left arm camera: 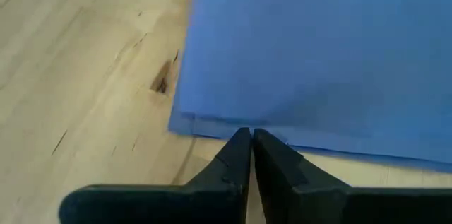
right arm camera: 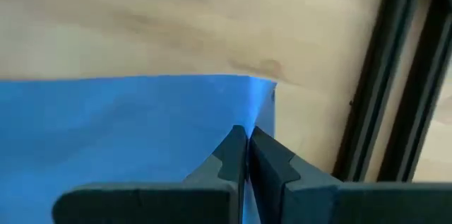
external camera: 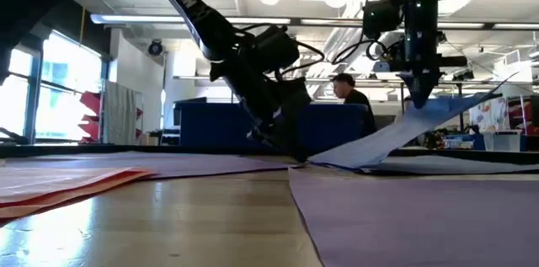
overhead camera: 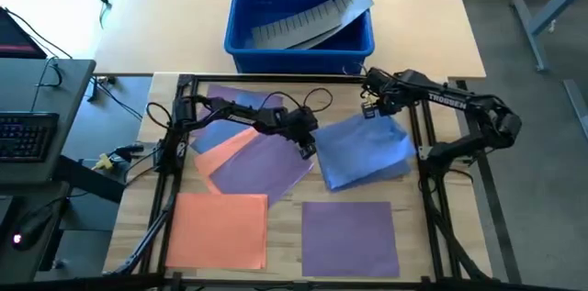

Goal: Organize paper
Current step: Stack the blue paper on top of the blue paper

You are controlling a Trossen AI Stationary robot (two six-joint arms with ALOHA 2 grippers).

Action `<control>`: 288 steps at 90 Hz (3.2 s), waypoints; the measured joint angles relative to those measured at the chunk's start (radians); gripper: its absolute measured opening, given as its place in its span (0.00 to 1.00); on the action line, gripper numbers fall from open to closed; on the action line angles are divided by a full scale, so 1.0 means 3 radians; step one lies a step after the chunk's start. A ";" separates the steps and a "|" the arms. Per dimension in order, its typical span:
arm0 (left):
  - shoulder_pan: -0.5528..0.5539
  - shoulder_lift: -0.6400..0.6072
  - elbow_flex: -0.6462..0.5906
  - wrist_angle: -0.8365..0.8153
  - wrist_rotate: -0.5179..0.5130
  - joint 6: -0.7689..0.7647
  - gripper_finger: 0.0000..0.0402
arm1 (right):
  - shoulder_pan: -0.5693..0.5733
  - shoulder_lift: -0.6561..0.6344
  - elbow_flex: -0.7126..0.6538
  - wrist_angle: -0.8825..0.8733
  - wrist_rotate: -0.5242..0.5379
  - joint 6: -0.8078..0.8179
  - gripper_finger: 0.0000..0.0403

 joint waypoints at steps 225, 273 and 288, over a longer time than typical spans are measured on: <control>-0.0160 -0.0088 0.0378 -0.1316 0.0310 -0.0574 0.00 | -0.0181 0.0135 -0.0805 0.0066 0.0060 -0.0120 0.26; -0.0153 0.0058 0.0387 -0.1016 0.0298 -0.0836 0.00 | -0.0318 0.0305 -0.1305 0.0428 -0.0457 -0.0634 0.00; -0.0153 0.0083 0.0384 -0.0939 0.0297 -0.0837 0.00 | -0.0223 0.0294 -0.1226 0.0434 -0.0680 -0.0704 0.00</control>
